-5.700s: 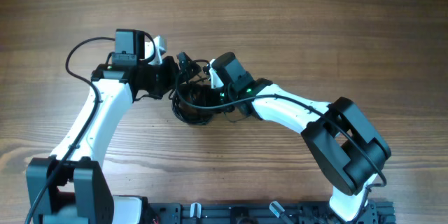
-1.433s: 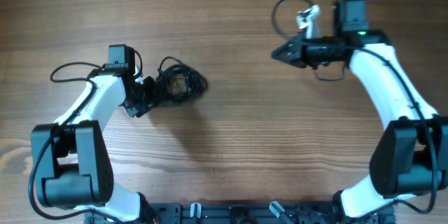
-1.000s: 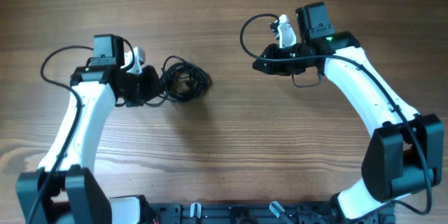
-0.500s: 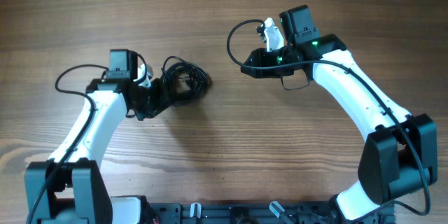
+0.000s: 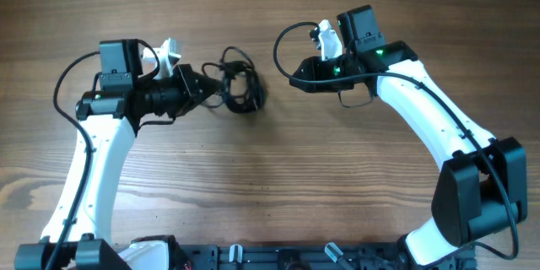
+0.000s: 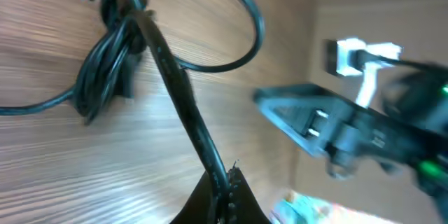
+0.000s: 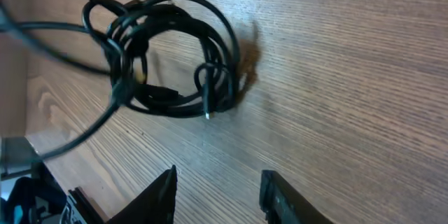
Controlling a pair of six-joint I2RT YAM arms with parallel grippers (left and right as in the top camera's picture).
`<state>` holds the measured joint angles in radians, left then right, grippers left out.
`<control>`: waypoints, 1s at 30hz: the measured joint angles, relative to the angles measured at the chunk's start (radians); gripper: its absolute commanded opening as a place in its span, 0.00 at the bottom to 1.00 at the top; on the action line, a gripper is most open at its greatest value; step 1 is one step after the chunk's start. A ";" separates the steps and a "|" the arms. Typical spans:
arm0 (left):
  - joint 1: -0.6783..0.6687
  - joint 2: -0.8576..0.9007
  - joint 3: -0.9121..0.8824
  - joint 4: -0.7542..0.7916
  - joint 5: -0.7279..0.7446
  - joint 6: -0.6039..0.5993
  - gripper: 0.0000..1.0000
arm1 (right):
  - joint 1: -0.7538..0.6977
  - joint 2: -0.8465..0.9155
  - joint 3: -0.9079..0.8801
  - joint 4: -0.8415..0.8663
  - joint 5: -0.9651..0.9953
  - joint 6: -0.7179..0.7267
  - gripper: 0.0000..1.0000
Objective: Untangle cables
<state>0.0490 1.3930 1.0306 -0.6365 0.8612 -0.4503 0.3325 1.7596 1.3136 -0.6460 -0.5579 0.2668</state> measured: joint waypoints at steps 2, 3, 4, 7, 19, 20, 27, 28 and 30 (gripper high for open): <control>0.000 0.000 0.000 0.019 0.099 -0.001 0.04 | 0.000 0.000 0.000 0.001 -0.001 0.001 0.59; 0.000 0.000 0.000 0.025 0.132 -0.002 0.04 | 0.000 0.000 0.000 0.004 -0.002 -0.003 0.60; 0.000 0.000 0.000 0.036 0.180 -0.004 0.04 | 0.000 0.000 0.000 0.008 -0.002 0.000 0.61; 0.004 0.000 0.000 0.069 0.326 -0.004 0.04 | 0.000 0.000 0.000 0.016 0.014 0.000 0.68; -0.034 0.000 0.012 -0.285 0.343 0.414 0.04 | -0.002 0.004 0.000 -0.005 0.110 0.010 0.72; -0.055 0.000 0.013 -0.334 0.304 0.463 0.04 | -0.002 0.004 0.000 -0.005 0.111 0.013 0.73; -0.170 0.010 0.013 -0.464 -0.015 0.504 0.04 | -0.002 0.004 0.000 -0.005 0.114 0.016 0.73; -0.182 0.016 0.013 -0.464 -0.062 0.491 0.04 | -0.002 0.004 0.000 -0.007 0.115 0.016 0.73; -0.196 0.028 0.013 -0.463 -0.124 0.468 0.04 | -0.002 0.004 0.000 -0.027 0.115 0.016 0.73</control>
<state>-0.1474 1.4212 1.0431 -1.1000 0.7372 0.0174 0.3305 1.7634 1.3136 -0.6735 -0.4431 0.2832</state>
